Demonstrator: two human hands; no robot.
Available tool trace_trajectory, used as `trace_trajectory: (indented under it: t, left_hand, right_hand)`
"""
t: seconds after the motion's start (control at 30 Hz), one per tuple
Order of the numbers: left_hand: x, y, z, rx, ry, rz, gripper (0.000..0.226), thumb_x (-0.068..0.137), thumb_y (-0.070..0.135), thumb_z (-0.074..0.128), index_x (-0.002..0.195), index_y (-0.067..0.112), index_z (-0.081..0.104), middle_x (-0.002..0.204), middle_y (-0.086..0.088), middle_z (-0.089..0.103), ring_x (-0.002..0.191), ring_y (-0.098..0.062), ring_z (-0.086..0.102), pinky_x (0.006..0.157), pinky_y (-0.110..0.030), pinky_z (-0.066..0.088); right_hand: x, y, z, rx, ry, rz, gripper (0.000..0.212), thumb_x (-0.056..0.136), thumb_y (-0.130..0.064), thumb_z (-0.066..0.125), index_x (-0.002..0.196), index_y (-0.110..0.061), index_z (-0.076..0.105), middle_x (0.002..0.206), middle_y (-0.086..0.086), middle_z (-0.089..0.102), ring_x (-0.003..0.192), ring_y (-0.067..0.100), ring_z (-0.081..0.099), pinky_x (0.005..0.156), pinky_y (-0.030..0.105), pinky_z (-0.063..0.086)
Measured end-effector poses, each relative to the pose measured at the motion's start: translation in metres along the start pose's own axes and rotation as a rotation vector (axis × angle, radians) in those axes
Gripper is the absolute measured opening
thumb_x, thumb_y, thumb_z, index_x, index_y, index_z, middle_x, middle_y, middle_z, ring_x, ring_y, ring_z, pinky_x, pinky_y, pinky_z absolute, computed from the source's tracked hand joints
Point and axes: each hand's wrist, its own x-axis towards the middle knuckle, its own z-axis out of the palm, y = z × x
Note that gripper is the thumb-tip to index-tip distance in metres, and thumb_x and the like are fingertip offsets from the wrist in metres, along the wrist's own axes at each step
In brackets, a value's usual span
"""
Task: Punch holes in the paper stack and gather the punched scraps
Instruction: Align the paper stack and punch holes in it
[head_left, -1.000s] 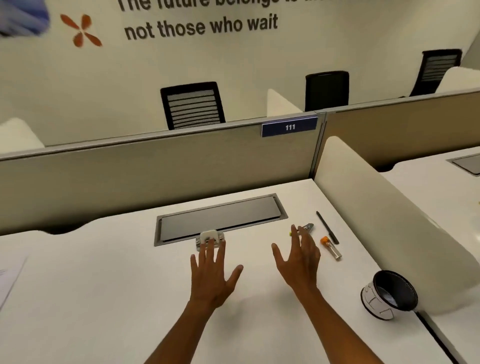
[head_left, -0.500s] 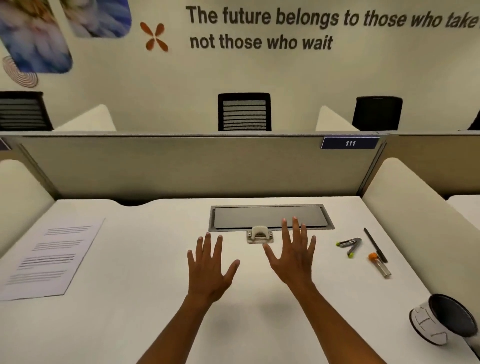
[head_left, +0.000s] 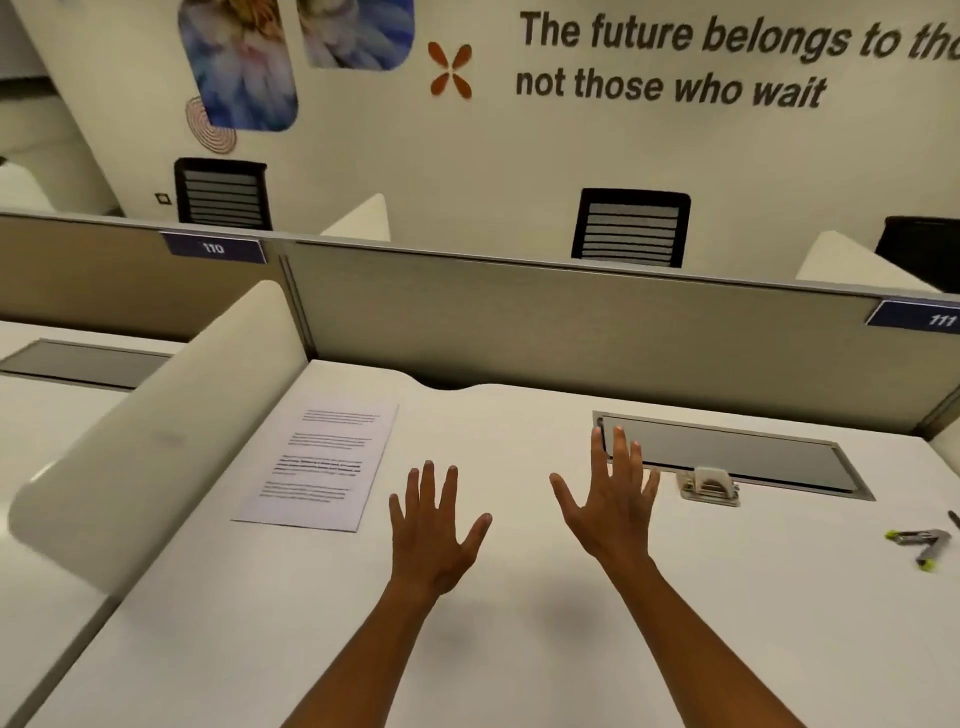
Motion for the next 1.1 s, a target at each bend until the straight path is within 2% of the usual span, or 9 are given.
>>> trace_trajectory:
  t: [0.2,0.4,0.57,0.7,0.83,0.9,1.1]
  left_hand:
    - [0.001,-0.093,-0.029,0.022,0.039,-0.095,0.084,0.092,0.072,0.029,0.158,0.026,0.006,0.167,-0.008,-0.001,0.154,-0.029,-0.003,0.122,-0.054,0.004]
    - [0.008,-0.158,-0.046,-0.006,0.062,-0.182,0.086,0.088,0.072,0.027,0.158,0.024,0.015,0.167,-0.01,0.009,0.154,-0.031,0.005,0.121,-0.056,0.01]
    - [0.019,-0.2,-0.05,-0.003,0.071,-0.227,0.097,0.079,0.078,0.01,0.157,0.021,0.018,0.166,-0.013,0.014,0.153,-0.033,0.009,0.12,-0.058,0.014]
    - [0.031,-0.224,-0.048,-0.019,0.044,-0.286,0.1,0.077,0.079,0.009,0.157,0.02,0.017,0.165,-0.014,0.013,0.153,-0.033,0.009,0.12,-0.057,0.013]
    - [0.044,-0.248,-0.038,-0.055,-0.023,-0.357,0.083,0.093,0.068,0.036,0.157,0.021,0.014,0.166,-0.014,0.011,0.153,-0.033,0.007,0.121,-0.057,0.012]
    - [0.051,-0.259,-0.033,-0.08,-0.048,-0.386,0.081,0.093,0.064,0.04,0.157,0.021,0.014,0.166,-0.014,0.01,0.153,-0.033,0.006,0.122,-0.056,0.012]
    - [0.07,-0.281,-0.022,-0.137,-0.107,-0.413,0.081,0.094,0.06,0.044,0.157,0.019,0.013,0.166,-0.013,0.007,0.154,-0.031,0.005,0.122,-0.053,0.011]
  right_hand:
    - [-0.006,-0.094,0.034,0.042,-0.066,-0.063,0.087,0.086,-0.072,0.033,0.155,-0.028,0.003,0.164,0.003,0.0,0.151,0.03,0.004,0.117,0.059,0.01]
    - [-0.012,-0.156,0.069,0.057,-0.153,-0.121,0.089,0.086,-0.074,0.03,0.154,-0.028,-0.002,0.164,0.002,-0.005,0.151,0.029,0.002,0.118,0.057,0.009]
    - [-0.013,-0.195,0.097,0.073,-0.237,-0.148,0.091,0.085,-0.075,0.031,0.154,-0.028,-0.005,0.164,0.001,-0.006,0.151,0.028,0.001,0.119,0.054,0.007]
    - [-0.016,-0.22,0.122,0.112,-0.312,-0.159,0.091,0.085,-0.074,0.033,0.154,-0.026,-0.004,0.164,0.003,0.002,0.151,0.027,0.005,0.12,0.052,0.009]
    - [-0.019,-0.24,0.147,0.136,-0.407,-0.167,0.092,0.085,-0.074,0.034,0.154,-0.025,-0.002,0.163,0.003,0.012,0.15,0.026,0.01,0.121,0.05,0.009]
    - [-0.021,-0.247,0.159,0.148,-0.454,-0.174,0.091,0.085,-0.072,0.036,0.154,-0.024,0.001,0.161,0.004,0.02,0.149,0.026,0.014,0.121,0.049,0.01]
    - [-0.019,-0.264,0.179,0.157,-0.466,-0.204,0.085,0.086,-0.067,0.041,0.152,-0.019,0.016,0.146,0.0,0.043,0.132,0.024,0.039,0.11,0.043,0.03]
